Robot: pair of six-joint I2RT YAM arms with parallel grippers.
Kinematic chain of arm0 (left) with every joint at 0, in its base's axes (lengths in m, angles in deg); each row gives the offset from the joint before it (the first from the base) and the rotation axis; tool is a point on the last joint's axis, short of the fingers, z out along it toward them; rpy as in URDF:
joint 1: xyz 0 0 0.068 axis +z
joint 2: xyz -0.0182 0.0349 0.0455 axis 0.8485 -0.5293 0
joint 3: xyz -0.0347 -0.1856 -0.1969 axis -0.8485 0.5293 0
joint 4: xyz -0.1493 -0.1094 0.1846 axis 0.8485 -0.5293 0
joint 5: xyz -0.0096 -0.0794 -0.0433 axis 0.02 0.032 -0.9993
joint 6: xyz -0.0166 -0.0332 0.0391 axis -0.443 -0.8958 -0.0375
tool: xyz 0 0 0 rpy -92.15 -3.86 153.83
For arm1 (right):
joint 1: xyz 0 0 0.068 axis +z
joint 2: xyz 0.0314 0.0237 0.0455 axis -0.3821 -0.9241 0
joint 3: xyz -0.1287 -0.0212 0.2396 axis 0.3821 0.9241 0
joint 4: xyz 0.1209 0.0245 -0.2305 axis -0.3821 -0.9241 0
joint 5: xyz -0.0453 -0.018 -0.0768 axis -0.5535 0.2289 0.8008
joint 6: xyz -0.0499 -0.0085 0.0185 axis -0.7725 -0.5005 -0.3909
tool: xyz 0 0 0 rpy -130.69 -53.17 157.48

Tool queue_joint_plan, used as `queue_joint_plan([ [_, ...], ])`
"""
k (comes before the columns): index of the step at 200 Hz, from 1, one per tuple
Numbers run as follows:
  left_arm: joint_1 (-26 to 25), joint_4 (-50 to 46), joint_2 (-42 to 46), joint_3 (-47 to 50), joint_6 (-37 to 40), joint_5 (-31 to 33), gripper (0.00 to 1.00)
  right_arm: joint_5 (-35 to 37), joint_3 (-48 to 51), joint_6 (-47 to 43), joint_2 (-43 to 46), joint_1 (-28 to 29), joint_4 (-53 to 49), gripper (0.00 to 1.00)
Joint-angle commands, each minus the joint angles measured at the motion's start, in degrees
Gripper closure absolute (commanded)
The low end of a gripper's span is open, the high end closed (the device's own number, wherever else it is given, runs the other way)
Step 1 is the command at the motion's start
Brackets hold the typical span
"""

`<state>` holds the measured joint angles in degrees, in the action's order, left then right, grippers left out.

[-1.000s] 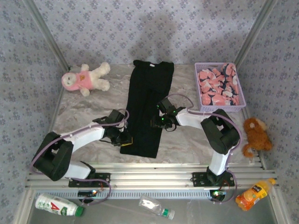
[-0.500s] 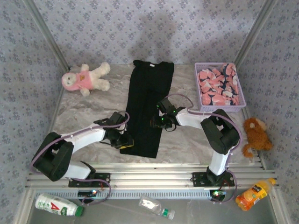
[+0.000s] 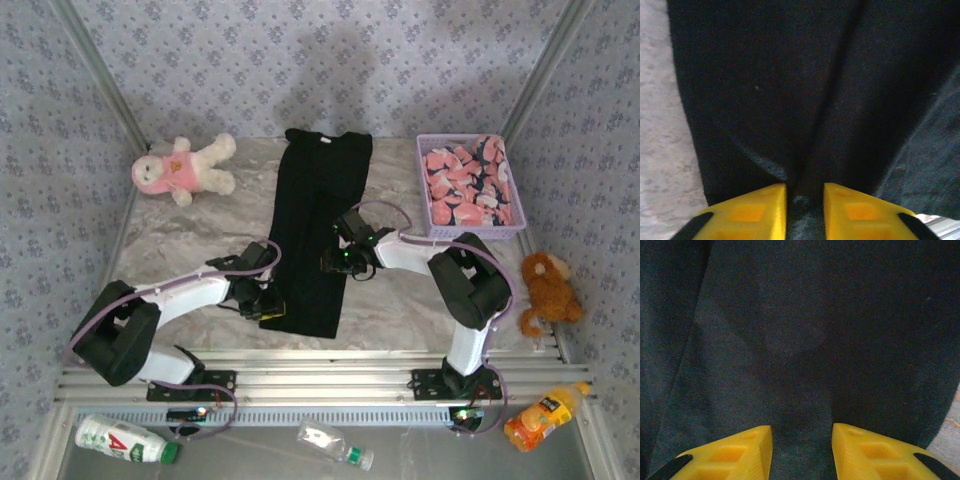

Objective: Fold and stack the mixed laundry pile

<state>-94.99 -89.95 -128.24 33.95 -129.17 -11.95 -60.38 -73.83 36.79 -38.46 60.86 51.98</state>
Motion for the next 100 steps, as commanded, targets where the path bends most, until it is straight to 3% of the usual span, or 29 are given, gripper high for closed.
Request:
queue_joint_plan([
  [1,-0.55,1.97,0.58,0.03,-2.08,-0.63,0.81,0.76,-0.92,0.09,-1.70,0.42,-2.14,0.61],
  [49,1.23,-7.47,5.00,-2.50,-0.13,9.29,0.89,1.26,-0.83,-0.28,-1.49,0.51,-3.21,0.61],
  [80,3.42,-8.55,7.03,-2.27,0.55,9.20,0.87,1.36,-0.61,-0.31,-1.48,0.62,-3.21,0.61],
  [100,3.55,-8.20,8.34,-2.27,0.02,9.06,0.92,1.27,-0.74,-0.32,-1.66,0.63,-3.33,0.61],
])
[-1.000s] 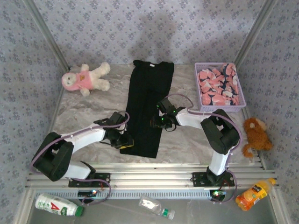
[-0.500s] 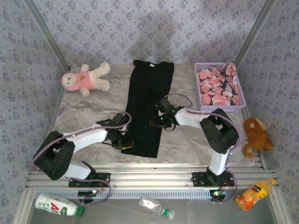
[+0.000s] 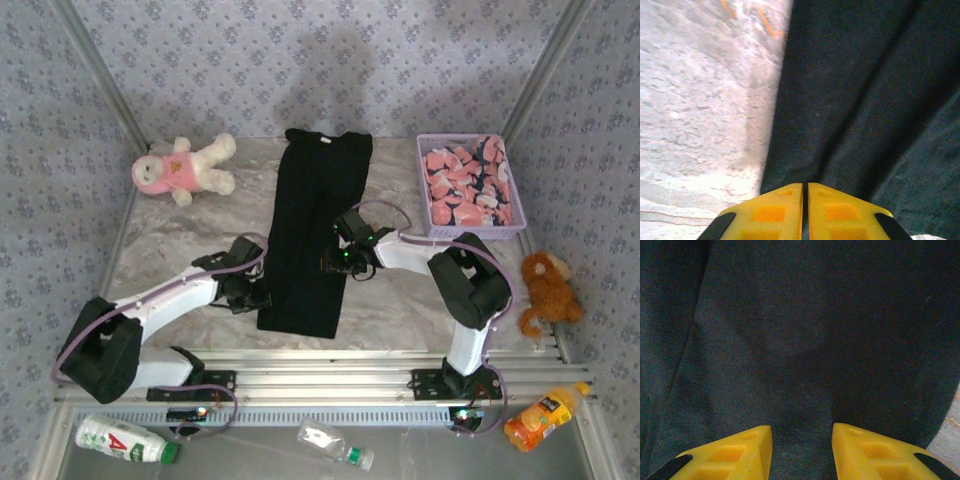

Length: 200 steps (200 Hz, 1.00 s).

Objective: Fold and stack the mixed laundry pile

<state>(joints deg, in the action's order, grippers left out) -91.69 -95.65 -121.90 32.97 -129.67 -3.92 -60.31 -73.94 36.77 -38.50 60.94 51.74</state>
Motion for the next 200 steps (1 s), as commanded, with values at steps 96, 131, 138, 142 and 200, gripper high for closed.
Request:
queue_joint_plan([
  [96,-0.53,5.04,4.87,6.12,-3.12,-5.13,0.73,0.84,-1.60,-0.19,-2.67,1.41,-3.29,0.60],
  [131,-1.07,7.09,4.35,6.79,-3.58,-5.40,0.73,0.89,-1.75,-0.23,-2.98,1.60,-3.37,0.60],
  [138,-1.23,7.94,4.12,6.95,-4.03,-5.66,0.73,0.94,-1.77,-0.26,-2.95,1.67,-3.54,0.60],
  [142,-1.36,8.37,3.99,7.04,-4.26,-5.76,0.73,0.94,-1.70,-0.26,-2.93,1.69,-3.50,0.60],
  [200,-2.82,6.10,1.38,7.09,-3.44,-2.89,0.72,1.45,-1.59,-0.32,-2.72,1.76,-4.16,0.60],
])
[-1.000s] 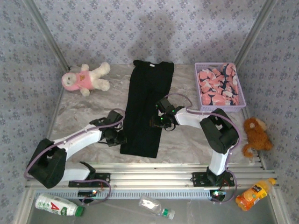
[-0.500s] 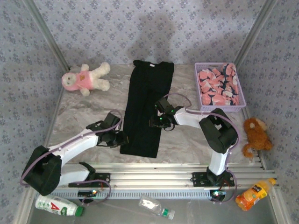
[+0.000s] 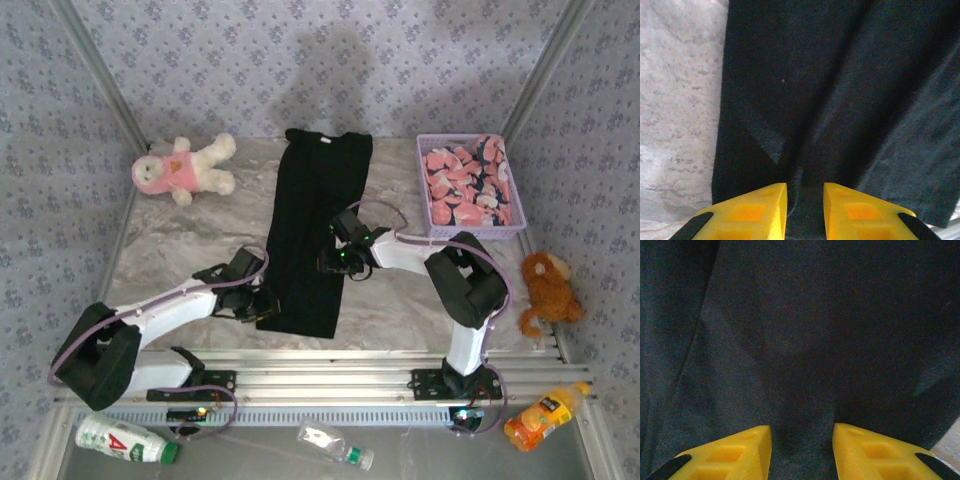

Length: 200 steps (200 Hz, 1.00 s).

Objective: Fold and stack the mixed laundry pile

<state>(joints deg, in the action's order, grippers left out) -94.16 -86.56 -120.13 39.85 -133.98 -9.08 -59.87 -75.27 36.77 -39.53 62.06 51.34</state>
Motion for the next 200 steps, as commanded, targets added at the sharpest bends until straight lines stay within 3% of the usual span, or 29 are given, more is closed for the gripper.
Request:
queue_joint_plan([
  [1,-0.36,-3.28,-0.37,0.14,0.90,2.52,0.72,1.02,-0.26,-0.33,-1.71,0.65,-3.77,0.60],
  [27,-0.41,-6.85,0.91,-1.20,2.59,6.74,0.64,0.88,-0.44,-0.27,-1.82,0.71,-3.61,0.60],
  [71,-1.34,-4.50,-0.11,-1.11,1.81,5.38,0.61,0.68,-1.01,-0.27,-2.32,0.92,-3.76,0.60],
  [125,-1.97,0.98,-0.23,0.12,-1.83,1.78,0.81,0.22,-1.49,-0.26,-3.05,1.09,-3.99,0.60],
  [162,-1.78,-5.62,2.01,-3.09,-0.40,8.10,0.90,0.24,-1.32,-0.29,-3.15,1.19,-4.17,0.60],
  [181,-1.41,-6.16,2.38,-3.91,0.36,8.64,1.00,0.28,-1.24,-0.30,-3.14,1.18,-4.27,0.60],
  [200,-0.86,-8.11,2.59,-4.80,1.17,10.42,1.00,0.84,-0.99,-0.27,-2.81,1.14,-4.72,0.60],
])
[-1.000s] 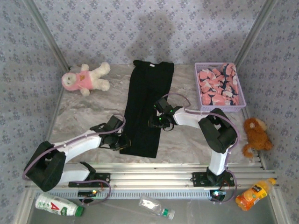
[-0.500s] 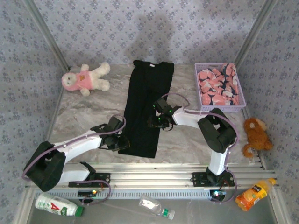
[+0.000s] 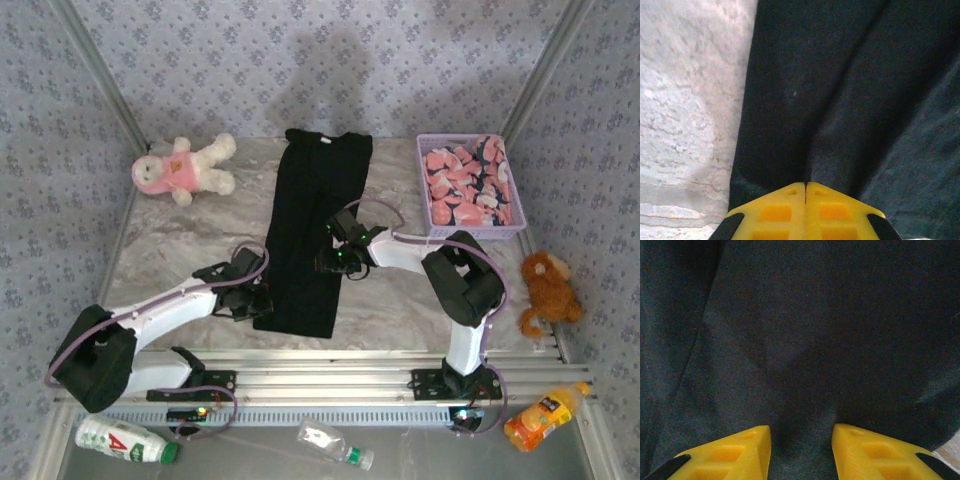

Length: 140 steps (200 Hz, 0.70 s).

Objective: Fold and stack the mixed laundry pile

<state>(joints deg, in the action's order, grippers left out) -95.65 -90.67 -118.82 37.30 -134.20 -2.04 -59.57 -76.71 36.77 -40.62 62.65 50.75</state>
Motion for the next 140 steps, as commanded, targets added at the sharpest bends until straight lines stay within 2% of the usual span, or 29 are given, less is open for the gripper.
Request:
queue_joint_plan([
  [1,0.66,-4.19,1.30,-2.31,1.45,3.51,1.00,0.59,0.46,-0.31,-1.70,0.58,-4.14,0.60],
  [55,4.59,-6.80,7.93,-3.36,2.88,6.87,1.00,1.21,1.09,-0.32,-0.69,0.47,-4.35,0.59],
  [105,3.62,-0.31,12.85,-3.74,4.06,-0.99,1.00,-0.75,0.34,-0.26,0.92,0.27,-3.63,0.57],
  [140,1.07,-2.54,16.76,-5.66,4.70,3.50,1.00,-1.55,-0.39,-0.32,3.81,0.17,-3.55,0.55],
])
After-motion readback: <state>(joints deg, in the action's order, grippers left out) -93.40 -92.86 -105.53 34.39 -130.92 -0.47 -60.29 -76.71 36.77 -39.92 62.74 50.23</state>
